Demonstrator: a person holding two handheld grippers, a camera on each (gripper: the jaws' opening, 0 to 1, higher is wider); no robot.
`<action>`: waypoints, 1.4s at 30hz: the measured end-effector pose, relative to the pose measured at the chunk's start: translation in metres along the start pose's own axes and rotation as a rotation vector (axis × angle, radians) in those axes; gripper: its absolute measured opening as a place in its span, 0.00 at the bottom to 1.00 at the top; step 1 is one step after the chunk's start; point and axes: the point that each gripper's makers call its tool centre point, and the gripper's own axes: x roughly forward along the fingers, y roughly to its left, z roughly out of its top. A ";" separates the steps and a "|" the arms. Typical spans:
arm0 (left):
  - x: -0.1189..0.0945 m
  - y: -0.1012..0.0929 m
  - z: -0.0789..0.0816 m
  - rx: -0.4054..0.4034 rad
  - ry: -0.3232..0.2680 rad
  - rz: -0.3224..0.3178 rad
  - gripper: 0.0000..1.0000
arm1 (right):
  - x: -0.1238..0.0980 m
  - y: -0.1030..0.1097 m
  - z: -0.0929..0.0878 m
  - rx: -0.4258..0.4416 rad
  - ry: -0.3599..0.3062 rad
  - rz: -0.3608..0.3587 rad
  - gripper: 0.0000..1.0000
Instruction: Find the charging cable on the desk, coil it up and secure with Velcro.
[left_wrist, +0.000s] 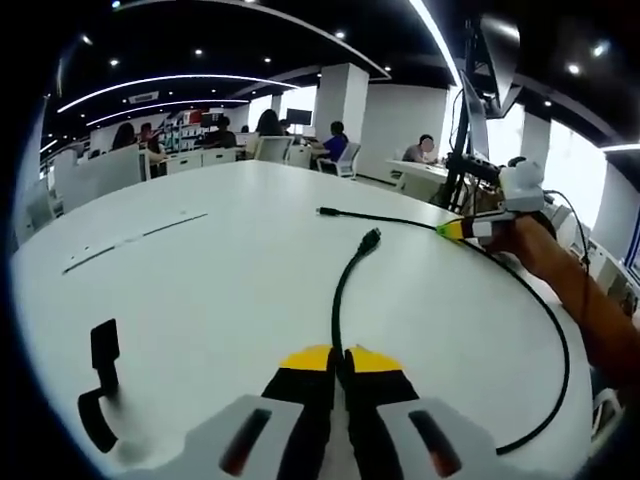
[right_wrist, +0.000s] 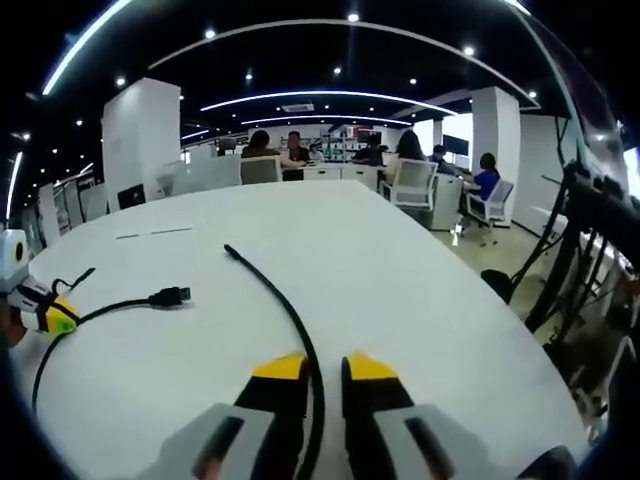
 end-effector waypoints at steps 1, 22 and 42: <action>0.000 0.000 0.000 0.000 0.000 0.000 0.05 | 0.000 0.001 0.000 0.001 0.000 0.002 0.15; 0.008 0.013 0.004 -0.024 -0.009 -0.005 0.04 | -0.001 0.011 0.000 -0.023 -0.004 0.038 0.12; -0.003 0.000 0.001 -0.037 -0.027 0.011 0.03 | -0.009 0.019 0.003 -0.025 -0.005 0.042 0.04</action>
